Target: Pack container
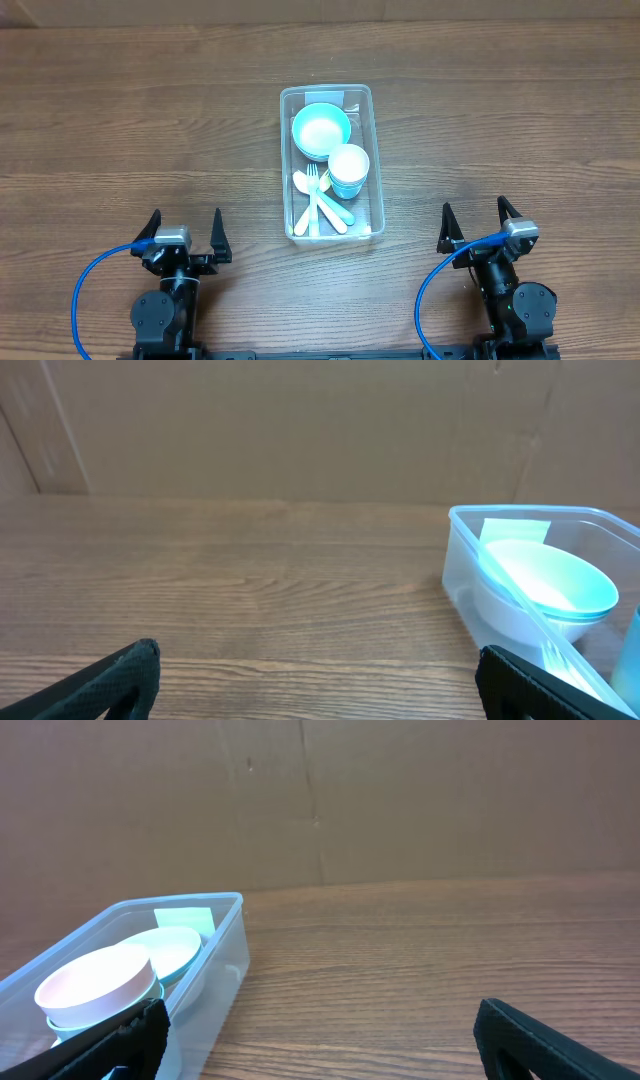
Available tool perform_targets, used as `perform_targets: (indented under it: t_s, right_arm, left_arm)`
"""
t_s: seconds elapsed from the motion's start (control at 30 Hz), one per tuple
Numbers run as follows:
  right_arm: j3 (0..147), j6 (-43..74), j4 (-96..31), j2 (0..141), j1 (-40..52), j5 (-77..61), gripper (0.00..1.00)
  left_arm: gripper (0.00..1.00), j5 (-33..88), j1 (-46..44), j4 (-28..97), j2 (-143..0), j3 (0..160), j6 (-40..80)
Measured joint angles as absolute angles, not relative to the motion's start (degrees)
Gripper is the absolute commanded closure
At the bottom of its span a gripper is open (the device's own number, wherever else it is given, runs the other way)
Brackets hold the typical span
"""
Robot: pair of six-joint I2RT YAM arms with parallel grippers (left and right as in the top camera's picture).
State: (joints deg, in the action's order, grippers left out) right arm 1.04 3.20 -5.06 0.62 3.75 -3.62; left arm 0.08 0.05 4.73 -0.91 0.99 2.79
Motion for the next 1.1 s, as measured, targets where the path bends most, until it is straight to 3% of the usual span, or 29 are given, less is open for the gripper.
perform_targets:
  t_s: [1.1]
  right_arm:
    - [1.0,3.2,-5.1,0.6,3.7,-3.6,0.0]
  left_arm:
    - [0.0,0.3,0.1,4.7,-0.9,1.0,1.3]
